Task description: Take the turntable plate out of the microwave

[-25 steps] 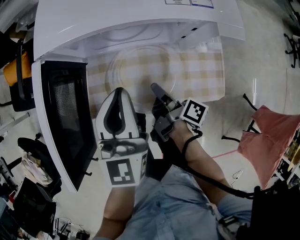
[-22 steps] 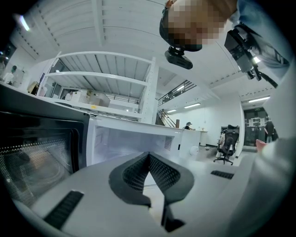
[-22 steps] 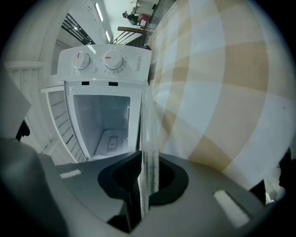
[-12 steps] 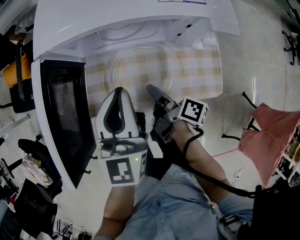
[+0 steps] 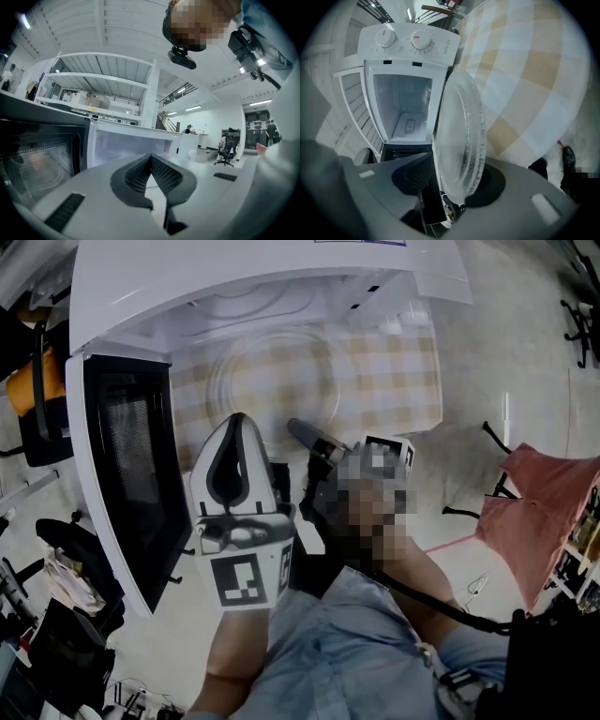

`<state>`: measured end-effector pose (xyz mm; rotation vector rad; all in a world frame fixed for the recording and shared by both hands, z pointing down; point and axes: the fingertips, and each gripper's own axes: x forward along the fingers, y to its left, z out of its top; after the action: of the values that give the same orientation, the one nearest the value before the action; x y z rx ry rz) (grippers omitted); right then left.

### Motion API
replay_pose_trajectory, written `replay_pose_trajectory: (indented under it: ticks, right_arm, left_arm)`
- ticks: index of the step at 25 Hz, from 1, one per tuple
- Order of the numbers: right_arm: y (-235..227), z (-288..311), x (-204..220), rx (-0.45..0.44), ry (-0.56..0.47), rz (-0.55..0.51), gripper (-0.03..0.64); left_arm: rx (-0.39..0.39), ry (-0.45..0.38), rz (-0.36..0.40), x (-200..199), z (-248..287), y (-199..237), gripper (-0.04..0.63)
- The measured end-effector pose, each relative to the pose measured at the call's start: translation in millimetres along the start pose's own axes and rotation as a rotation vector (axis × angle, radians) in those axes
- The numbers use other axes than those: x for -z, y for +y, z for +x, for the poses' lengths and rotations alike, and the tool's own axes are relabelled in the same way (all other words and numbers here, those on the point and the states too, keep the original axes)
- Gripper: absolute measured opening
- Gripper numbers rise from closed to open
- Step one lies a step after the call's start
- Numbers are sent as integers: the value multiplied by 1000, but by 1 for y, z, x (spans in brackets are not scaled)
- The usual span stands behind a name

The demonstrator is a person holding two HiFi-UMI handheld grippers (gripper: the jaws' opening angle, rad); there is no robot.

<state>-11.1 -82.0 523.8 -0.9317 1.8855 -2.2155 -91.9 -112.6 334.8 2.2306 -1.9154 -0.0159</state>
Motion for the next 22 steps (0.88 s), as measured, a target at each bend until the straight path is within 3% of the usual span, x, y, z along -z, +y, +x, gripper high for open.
replay_pose_trajectory:
  ticks: [22]
  right_arm:
    - [-9, -16, 20, 32, 36, -20, 181]
  left_arm:
    - [21, 5, -6, 2, -5, -2, 8]
